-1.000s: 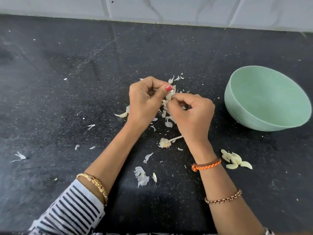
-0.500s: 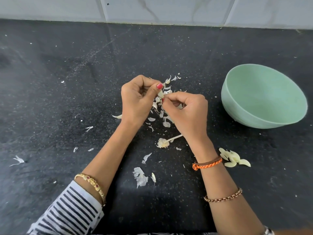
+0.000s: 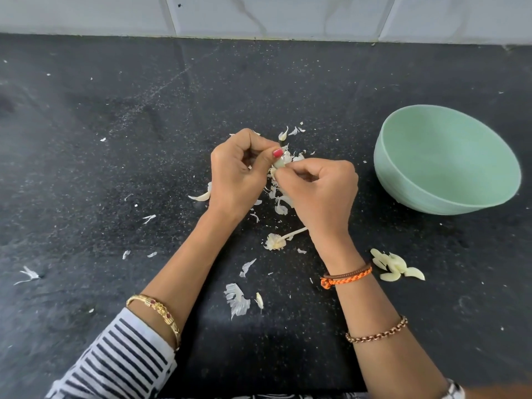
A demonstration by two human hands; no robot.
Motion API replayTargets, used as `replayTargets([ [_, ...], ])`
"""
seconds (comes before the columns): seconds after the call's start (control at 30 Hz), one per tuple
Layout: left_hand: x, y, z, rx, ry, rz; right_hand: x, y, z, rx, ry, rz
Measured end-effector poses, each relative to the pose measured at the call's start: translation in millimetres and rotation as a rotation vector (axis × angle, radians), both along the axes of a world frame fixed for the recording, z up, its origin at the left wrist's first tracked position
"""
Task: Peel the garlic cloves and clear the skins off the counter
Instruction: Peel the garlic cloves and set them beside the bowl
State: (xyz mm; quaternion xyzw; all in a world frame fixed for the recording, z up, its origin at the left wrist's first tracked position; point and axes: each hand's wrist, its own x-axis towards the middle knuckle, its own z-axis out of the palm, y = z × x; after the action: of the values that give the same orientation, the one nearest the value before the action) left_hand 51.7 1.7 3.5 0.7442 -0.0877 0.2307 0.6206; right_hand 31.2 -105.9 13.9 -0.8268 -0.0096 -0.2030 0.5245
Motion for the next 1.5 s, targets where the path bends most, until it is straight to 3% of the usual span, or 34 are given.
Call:
replayTargets([
  [0.27,-2,-6,-1,-0.053,-0.052,0.038,-4,6,12,0.519,0.268,0.023],
  [0.43,-3,-8,-1,-0.259,0.022,0.017,1,0,20,0.765,0.455,0.006],
  [0.6,-3,-9,2,-0.484,0.070,-0.023,2,-9,21,0.635,0.430,0.067],
  [0.8,1,-3,1,-0.511,0.118,0.012,2,-13,16,0.518,0.237,0.142],
  [1.0,-1,-6,0,-0.457,0.100,-0.026,2,-7,20,0.460,0.285,0.166],
  [1.17,-1,-6,-2,-0.441,0.103,-0.025,0,-6,16,0.362,0.148,0.182],
  [1.5,-3,-2,-3,-0.226,0.044,-0.092,5,-10,4,0.118,-0.007,0.073],
])
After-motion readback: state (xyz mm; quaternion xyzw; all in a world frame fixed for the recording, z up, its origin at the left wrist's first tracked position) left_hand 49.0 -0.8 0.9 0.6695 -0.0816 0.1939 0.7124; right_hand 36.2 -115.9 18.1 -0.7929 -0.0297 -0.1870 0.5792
